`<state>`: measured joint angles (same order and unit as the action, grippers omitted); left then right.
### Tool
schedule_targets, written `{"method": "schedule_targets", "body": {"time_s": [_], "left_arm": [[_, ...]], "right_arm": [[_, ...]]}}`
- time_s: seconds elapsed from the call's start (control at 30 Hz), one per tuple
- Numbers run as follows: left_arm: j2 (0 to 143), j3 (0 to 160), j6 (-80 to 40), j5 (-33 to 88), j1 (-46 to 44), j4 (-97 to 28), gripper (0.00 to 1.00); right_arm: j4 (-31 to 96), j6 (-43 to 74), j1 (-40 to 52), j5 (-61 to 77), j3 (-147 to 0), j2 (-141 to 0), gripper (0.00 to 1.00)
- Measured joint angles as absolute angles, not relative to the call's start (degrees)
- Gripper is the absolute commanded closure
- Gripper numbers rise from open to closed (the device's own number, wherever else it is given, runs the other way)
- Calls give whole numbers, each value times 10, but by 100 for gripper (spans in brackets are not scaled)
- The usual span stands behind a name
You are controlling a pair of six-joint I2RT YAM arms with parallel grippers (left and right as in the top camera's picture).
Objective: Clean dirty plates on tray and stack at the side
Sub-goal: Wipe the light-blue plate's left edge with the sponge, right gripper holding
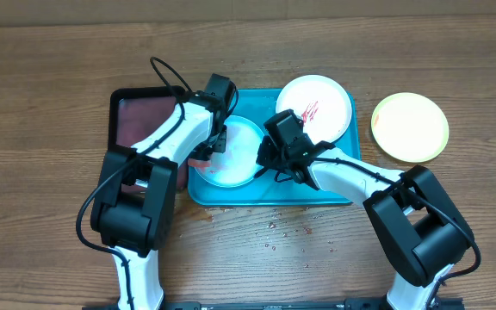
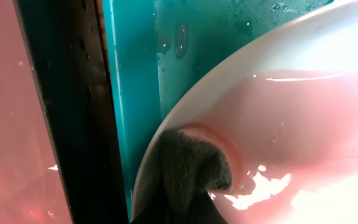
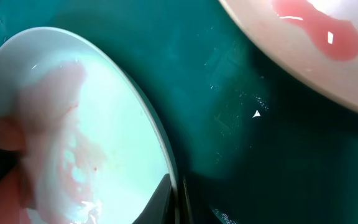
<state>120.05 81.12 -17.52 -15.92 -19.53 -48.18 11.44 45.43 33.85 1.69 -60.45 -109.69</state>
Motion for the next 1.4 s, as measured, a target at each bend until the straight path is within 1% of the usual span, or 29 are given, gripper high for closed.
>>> {"method": "schedule_targets", "body": {"time_s": [0.17, 0.27, 0.43, 0.57, 0.7, 1.1, 1.4], "left_arm": [[1201, 808, -177, -167, -208, -463, 96], [1201, 806, -179, -157, -218, -420, 96], [1204, 804, -183, -88, -225, -345, 96], [1204, 803, -187, -54, -225, -332, 96], [1204, 803, -183, -37, -224, -332, 96], [1203, 804, -98, 65, -232, -366, 96], [1199, 808, -88, 69, -232, -427, 96]], "right_arm": [[114, 454, 339, 17, -604, -1097, 96], [114, 454, 338, 17, -604, -1097, 96], [114, 454, 338, 17, -604, -1097, 96], [114, 454, 338, 17, -604, -1097, 96], [114, 454, 338, 16, -604, -1097, 96], [114, 454, 338, 17, -604, -1097, 96], [114, 454, 339, 17, -604, -1097, 96]]}}
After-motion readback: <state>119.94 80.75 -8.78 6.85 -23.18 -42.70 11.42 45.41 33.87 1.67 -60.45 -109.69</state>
